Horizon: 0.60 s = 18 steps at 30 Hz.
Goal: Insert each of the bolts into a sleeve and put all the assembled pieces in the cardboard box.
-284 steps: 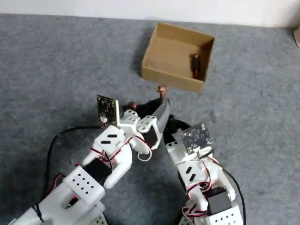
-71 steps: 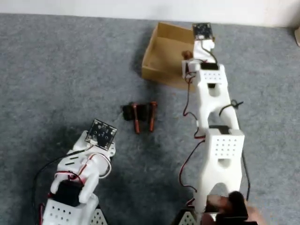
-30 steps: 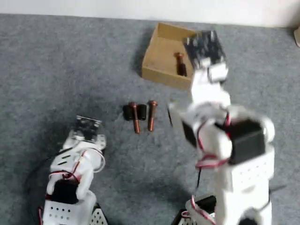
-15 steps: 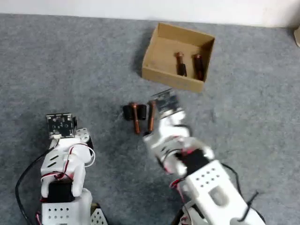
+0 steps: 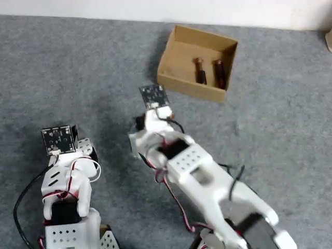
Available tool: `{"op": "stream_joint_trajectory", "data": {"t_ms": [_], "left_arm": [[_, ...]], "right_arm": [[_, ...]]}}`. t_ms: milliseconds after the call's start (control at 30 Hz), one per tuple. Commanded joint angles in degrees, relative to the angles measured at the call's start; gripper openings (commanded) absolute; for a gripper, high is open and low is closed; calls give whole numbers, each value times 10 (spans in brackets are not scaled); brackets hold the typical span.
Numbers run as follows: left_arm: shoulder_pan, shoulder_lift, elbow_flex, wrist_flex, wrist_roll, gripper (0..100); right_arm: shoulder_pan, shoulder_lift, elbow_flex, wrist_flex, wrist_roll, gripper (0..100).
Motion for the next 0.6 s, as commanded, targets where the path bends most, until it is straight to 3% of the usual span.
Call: {"op": "stream_joint_trajectory", "data": {"t_ms": [0,567], "left_arm": [[-7,-3,-15,-18,-2,11],[-7,-3,-8,-31,-2,11]], "right_arm": [[-7,57,-57,-15,-9,118],[63,103,-74,-12,-50,117]]}}
